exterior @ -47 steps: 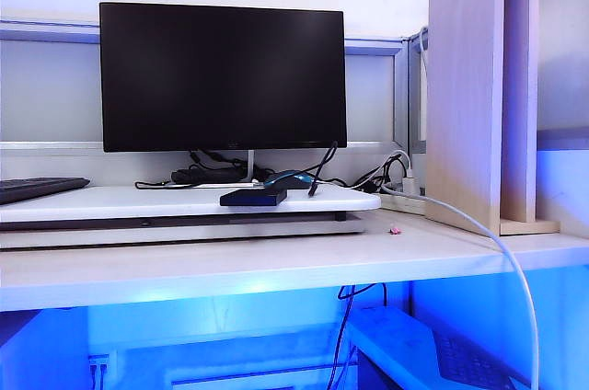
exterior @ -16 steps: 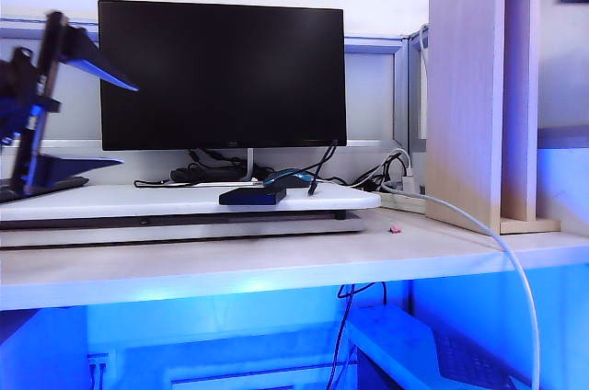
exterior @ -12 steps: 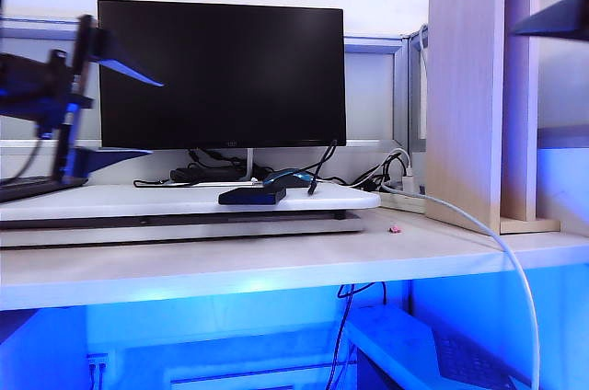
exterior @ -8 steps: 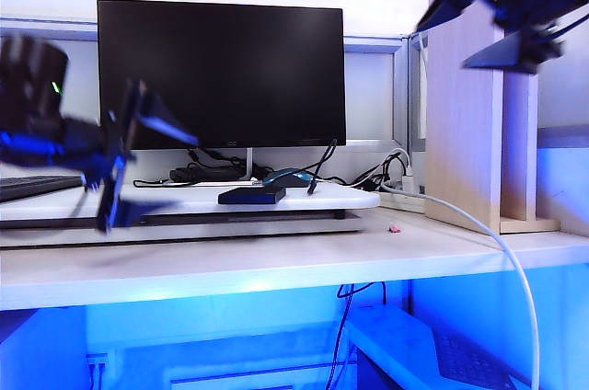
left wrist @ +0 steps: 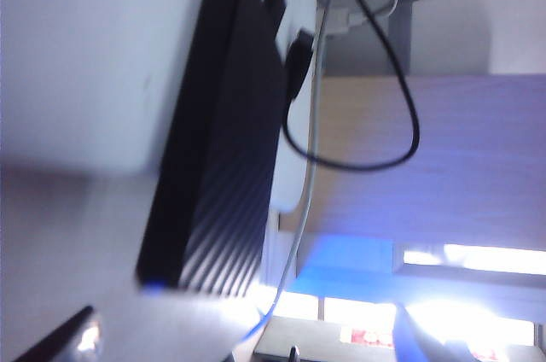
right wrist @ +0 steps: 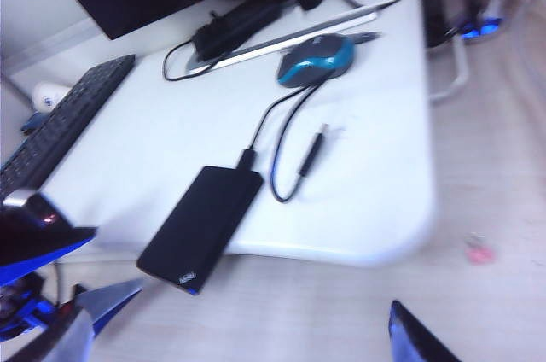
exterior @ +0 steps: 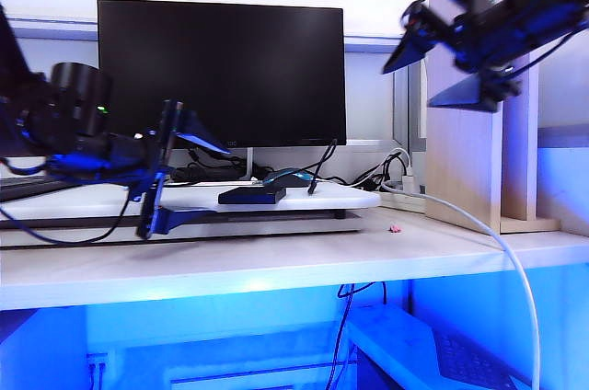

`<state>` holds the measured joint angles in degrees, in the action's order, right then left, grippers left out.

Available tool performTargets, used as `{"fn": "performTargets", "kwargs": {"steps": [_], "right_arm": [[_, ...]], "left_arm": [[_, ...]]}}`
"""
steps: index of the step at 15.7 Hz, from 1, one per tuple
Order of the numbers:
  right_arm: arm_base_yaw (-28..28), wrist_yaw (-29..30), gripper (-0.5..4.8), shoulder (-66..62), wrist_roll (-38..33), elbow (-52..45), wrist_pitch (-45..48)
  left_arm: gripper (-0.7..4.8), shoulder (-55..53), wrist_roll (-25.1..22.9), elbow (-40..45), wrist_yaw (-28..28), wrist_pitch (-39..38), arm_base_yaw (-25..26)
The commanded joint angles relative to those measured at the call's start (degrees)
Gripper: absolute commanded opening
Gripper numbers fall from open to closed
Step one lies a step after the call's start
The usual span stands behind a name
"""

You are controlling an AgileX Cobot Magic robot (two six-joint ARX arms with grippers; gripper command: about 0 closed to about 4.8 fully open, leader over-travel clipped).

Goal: Unplug the data cable of the portable hard drive.

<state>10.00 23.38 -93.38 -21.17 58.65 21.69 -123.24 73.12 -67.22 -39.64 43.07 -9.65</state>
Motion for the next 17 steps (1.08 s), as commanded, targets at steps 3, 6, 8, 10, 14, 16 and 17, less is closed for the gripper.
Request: {"fn": "performTargets", "kwargs": {"steps": [3, 6, 8, 10, 14, 16, 17], "right_arm": [[2.4, 0.9, 4.79, -4.79, 0.24, 4.94, 0.87], [2.97, 0.98, 4.79, -5.11, 0.24, 6.1, 1.73], [2.97, 0.98, 4.79, -5.14, 0.24, 6.1, 1.68], [2.97, 0.98, 4.79, -5.14, 0.39, 6.12, 1.7], [2.97, 0.96, 4.79, -5.16, 0.98, 6.12, 1.68], [2.97, 0.96, 4.79, -5.16, 1.51, 6.12, 1.64], [2.97, 0.96, 4.79, -5.16, 1.51, 6.12, 1.64]], "left_arm": [[4.79, -3.76, -0.02, -5.6, -0.09, -0.94, -1.11], [4.79, -5.79, -0.04, -7.67, 1.42, -1.66, -1.36], [4.79, -6.47, -0.04, -7.78, 2.6, -1.86, -1.36], [4.79, -7.08, -0.04, -7.93, 2.78, -1.84, -1.36], [4.53, -7.45, -0.04, -8.09, 3.82, -1.7, -2.03], [3.95, -7.52, -0.04, -8.87, 3.85, -1.79, -2.8], [3.65, -7.52, -0.02, -9.14, 3.89, -1.77, -2.89]]}}
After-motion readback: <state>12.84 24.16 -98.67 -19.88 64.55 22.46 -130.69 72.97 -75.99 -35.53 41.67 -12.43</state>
